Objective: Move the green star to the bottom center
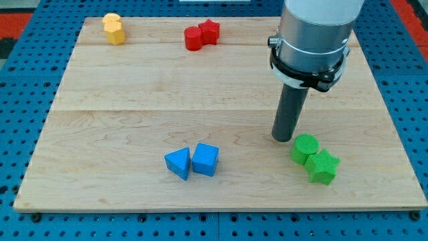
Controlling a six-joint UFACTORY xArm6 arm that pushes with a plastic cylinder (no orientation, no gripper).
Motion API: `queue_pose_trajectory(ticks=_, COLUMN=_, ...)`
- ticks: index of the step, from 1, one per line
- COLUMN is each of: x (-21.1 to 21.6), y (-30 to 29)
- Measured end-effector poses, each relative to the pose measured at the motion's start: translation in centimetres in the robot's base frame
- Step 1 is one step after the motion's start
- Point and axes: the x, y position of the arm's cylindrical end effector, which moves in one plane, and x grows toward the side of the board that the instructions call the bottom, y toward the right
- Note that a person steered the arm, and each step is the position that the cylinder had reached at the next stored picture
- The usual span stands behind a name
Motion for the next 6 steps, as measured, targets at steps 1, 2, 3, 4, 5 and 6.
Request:
queue_pose_trajectory(ticks=1, x=0.2, y=0.0)
queue_pose_trajectory(ticks=2, x=-0.3, y=0.0)
queue_pose_trajectory(ticks=3, x=-0.5, y=0.3)
queue_pose_trajectory(ticks=4, x=-0.6, y=6.2)
queue_pose_trajectory(ticks=5, x=4.6, y=9.5)
queue_pose_trajectory(ticks=6, x=7.7, y=2.2)
